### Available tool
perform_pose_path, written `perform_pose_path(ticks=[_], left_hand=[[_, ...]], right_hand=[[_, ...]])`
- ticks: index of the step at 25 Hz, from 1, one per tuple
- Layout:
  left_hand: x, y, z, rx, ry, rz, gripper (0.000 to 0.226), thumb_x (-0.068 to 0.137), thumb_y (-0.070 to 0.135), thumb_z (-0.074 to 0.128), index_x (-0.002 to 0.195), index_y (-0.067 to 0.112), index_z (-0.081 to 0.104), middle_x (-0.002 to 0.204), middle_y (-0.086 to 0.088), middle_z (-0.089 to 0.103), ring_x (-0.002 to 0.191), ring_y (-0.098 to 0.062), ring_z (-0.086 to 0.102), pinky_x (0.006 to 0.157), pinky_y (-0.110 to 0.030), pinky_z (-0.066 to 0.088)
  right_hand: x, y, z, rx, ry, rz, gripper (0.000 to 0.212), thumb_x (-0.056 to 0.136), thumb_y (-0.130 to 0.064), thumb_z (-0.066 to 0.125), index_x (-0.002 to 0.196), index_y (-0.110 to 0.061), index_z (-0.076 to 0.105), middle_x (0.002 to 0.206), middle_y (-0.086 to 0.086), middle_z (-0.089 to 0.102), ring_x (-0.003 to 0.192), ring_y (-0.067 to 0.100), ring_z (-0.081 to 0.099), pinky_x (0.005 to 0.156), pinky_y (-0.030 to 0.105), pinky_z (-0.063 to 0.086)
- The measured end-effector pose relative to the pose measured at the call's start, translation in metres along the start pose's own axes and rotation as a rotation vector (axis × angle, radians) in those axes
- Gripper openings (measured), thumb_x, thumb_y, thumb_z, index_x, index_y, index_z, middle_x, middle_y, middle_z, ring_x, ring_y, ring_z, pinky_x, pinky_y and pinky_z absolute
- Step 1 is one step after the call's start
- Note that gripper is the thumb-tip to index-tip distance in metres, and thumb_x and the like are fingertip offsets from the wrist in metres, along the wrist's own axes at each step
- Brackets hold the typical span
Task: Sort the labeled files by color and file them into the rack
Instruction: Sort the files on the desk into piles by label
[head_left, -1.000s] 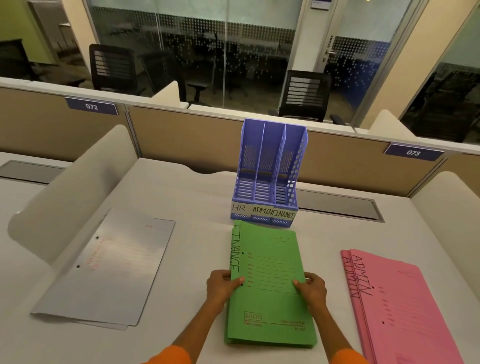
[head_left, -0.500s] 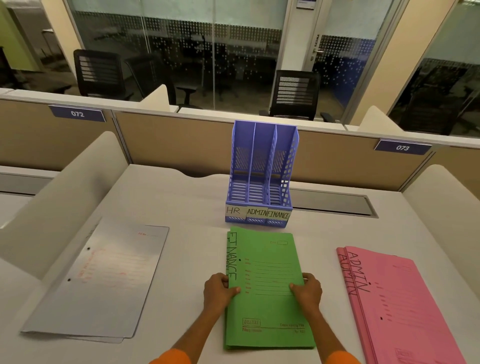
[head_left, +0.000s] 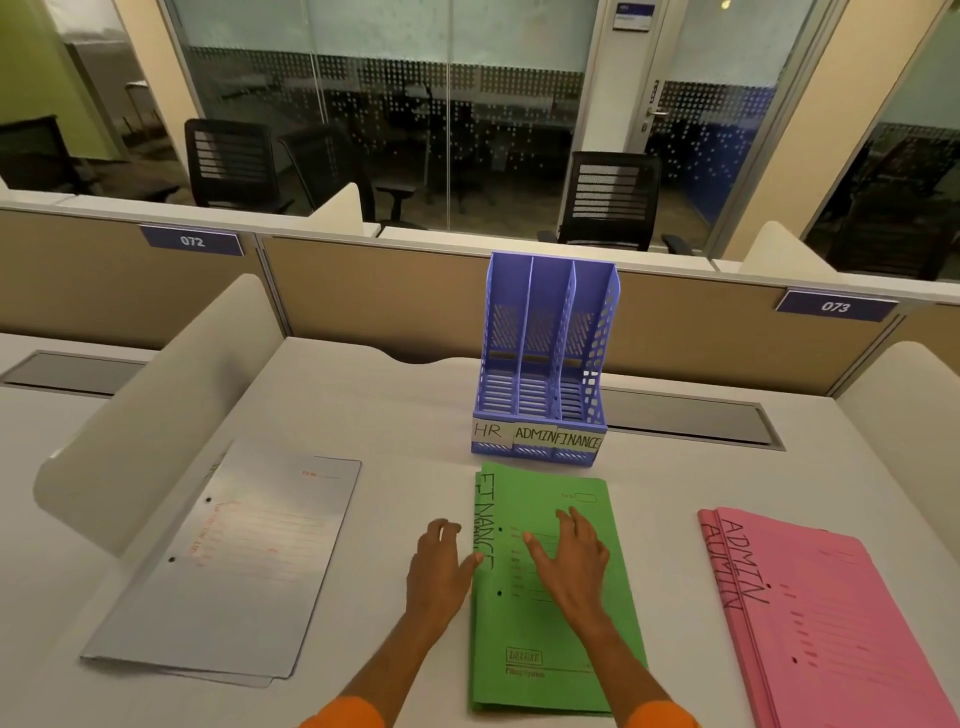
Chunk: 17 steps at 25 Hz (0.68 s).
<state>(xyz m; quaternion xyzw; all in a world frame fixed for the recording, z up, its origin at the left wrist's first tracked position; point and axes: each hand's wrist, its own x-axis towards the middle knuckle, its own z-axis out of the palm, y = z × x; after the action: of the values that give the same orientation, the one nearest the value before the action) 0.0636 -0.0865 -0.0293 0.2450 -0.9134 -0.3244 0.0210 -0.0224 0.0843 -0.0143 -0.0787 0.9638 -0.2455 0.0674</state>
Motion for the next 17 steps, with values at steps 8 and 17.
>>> perform_pose_path(ticks=[8,17], left_hand=[[0.016,-0.060,-0.068,0.166,0.108,-0.040,0.064,0.095,0.053,0.050,0.149,0.023,0.035,0.163,0.002,0.019,0.149,-0.019,0.023,0.114,-0.036,0.033],[-0.009,-0.170,-0.153,0.186,0.208,-0.205,0.059,0.096,0.051,0.049,0.146,0.021,0.038,0.162,0.001,0.023,0.147,-0.018,0.026,0.112,-0.036,0.034]], right_hand=[[-0.003,-0.081,0.044,-0.063,-0.058,-0.234,0.074,0.092,-0.063,0.046,0.149,-0.016,0.034,0.161,0.005,0.026,0.149,0.021,0.020,0.120,0.045,0.017],[-0.042,-0.191,0.121,-0.049,-0.210,-0.440,0.074,0.093,-0.061,0.045,0.150,-0.016,0.032,0.162,0.005,0.021,0.151,0.022,0.015,0.120,0.042,0.011]])
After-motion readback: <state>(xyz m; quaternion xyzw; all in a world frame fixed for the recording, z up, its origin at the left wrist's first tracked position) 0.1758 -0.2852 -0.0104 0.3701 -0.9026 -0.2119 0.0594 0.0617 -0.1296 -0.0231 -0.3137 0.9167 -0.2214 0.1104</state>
